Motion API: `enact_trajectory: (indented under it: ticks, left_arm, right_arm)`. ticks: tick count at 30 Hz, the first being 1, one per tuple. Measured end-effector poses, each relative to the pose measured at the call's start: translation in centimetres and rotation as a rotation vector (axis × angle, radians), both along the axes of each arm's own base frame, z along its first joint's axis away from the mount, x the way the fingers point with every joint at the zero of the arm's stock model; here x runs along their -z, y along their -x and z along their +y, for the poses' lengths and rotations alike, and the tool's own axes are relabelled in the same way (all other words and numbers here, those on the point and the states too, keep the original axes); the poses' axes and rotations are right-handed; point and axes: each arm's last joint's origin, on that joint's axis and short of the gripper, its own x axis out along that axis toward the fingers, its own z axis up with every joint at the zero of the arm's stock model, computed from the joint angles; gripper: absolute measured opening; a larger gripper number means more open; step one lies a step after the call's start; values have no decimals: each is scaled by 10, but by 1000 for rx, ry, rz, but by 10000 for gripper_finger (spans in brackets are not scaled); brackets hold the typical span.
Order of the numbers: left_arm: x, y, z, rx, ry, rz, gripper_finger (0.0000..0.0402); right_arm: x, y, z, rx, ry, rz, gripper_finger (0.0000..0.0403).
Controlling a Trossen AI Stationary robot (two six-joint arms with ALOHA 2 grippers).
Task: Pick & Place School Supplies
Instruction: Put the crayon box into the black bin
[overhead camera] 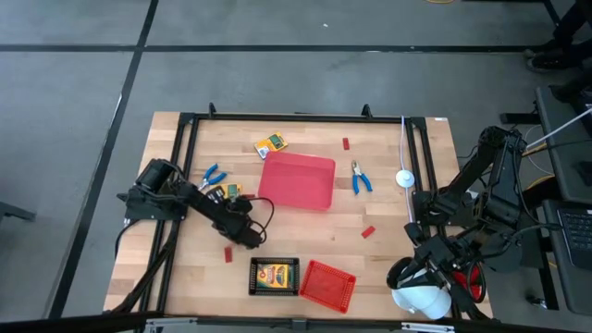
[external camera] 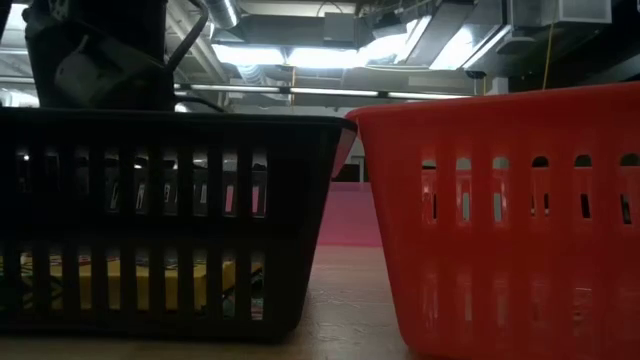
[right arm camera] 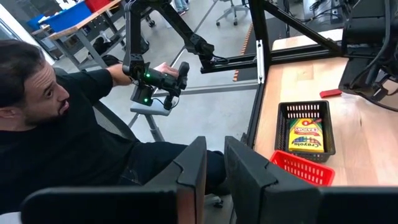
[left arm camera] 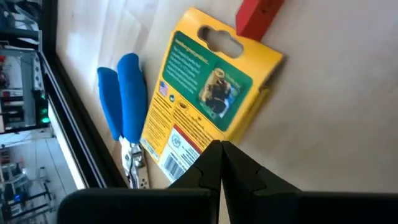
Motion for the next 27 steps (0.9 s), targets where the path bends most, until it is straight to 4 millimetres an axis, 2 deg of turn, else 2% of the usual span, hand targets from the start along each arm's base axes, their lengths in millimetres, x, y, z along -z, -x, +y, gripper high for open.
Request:
enact_trajectory:
  ticks: [13,19,27]
  left_arm:
    - [7,0,3,22,19,-26,2]
    - [8,-3,-10,15,84,-70,2]
    - [8,4,-25,-2,75,-131,2]
  right_arm:
    - [0,0,0,6,-3,1,62]
    - [0,0,0,5,-3,1,61]
    - [0,0,0,0,3,-2,61]
